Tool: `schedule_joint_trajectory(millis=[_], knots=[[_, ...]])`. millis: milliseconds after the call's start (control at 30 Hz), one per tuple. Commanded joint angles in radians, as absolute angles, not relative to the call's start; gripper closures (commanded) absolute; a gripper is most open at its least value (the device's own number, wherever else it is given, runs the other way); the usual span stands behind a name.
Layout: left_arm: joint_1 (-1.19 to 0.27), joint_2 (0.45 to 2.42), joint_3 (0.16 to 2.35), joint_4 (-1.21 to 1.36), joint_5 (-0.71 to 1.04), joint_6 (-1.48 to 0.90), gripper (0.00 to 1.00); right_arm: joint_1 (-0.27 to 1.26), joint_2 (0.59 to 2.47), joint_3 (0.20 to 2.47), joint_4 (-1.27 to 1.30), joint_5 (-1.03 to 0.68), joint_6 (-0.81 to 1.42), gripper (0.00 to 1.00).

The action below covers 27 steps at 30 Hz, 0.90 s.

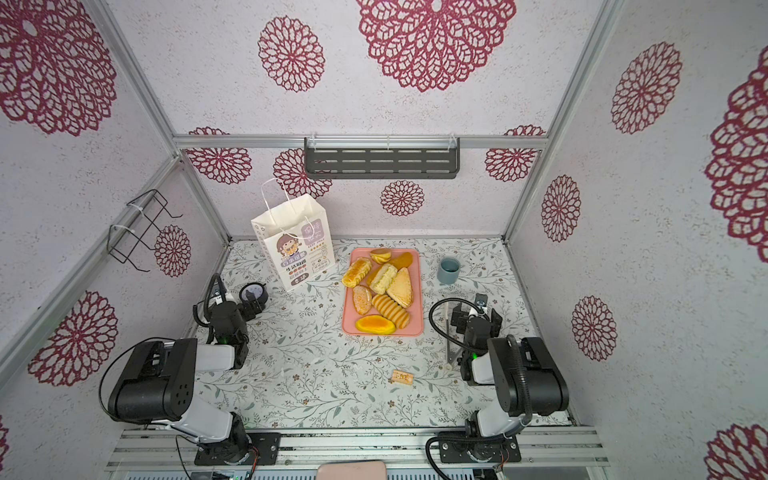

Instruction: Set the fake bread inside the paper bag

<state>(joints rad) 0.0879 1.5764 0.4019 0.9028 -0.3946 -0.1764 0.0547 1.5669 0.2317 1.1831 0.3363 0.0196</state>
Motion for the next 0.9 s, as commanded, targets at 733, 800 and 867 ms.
schedule_joint_trajectory(millis=[733,800,867], knots=[[0.113,1.327,1.388,-0.559,-0.115,-0.388,0.03,0.051,0.67,0.48,-0.062,0.113,0.608,0.3],[0.115,1.426,1.536,-0.661,-0.039,-0.334,0.03,0.057,0.715,0.52,-0.047,-0.037,0.66,0.33],[0.114,1.504,1.652,-0.724,0.031,-0.281,0.02,0.083,0.791,0.577,-0.039,-0.171,0.684,0.37]])
